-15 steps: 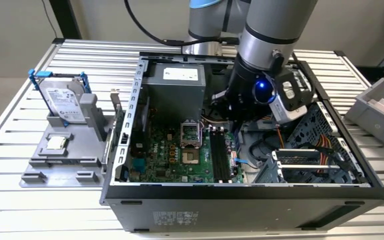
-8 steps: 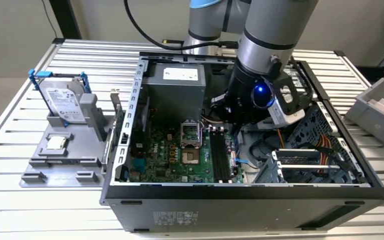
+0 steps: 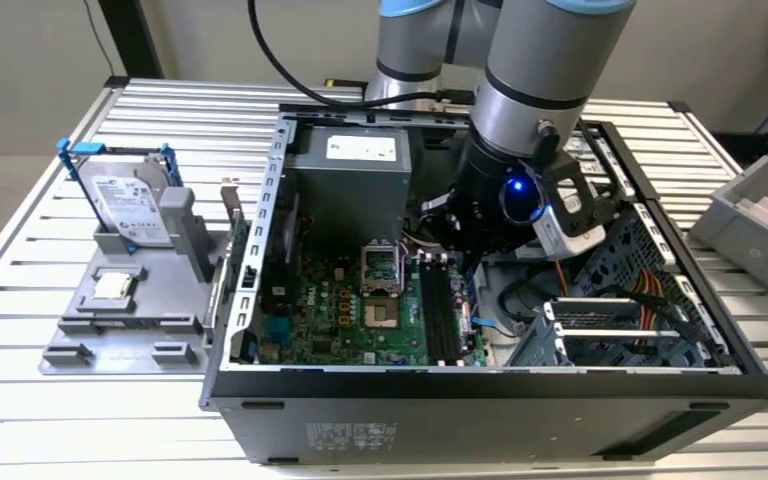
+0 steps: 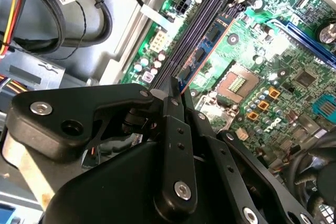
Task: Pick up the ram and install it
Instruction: 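Insert the ram into the slot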
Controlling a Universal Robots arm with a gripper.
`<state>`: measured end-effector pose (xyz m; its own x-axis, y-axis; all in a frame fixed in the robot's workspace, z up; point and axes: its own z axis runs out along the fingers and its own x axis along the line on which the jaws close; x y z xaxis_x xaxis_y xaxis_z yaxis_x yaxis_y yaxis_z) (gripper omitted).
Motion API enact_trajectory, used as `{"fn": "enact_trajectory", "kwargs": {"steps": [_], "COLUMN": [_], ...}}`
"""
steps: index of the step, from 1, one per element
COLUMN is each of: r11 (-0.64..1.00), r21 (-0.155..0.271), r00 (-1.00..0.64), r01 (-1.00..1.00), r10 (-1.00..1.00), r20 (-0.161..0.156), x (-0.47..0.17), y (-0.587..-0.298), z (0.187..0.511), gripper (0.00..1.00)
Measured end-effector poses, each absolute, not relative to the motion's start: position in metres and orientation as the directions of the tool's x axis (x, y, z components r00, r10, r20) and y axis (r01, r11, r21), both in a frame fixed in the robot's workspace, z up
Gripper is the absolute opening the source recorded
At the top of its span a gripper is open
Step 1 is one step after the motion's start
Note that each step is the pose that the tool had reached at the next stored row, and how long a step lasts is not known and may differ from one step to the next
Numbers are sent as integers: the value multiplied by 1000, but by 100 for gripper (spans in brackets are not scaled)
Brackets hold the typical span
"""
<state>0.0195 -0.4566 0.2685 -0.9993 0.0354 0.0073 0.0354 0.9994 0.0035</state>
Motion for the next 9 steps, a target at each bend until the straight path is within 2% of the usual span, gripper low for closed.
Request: {"fn": "enact_trajectory", "kwargs": {"steps": [9], "r11": [999], "r21": [4], "r00": [-999], "r01": [36], "r10": [35], "r20": [7], "x": [19], "y": [-457], "z": [267], "gripper": [0]}}
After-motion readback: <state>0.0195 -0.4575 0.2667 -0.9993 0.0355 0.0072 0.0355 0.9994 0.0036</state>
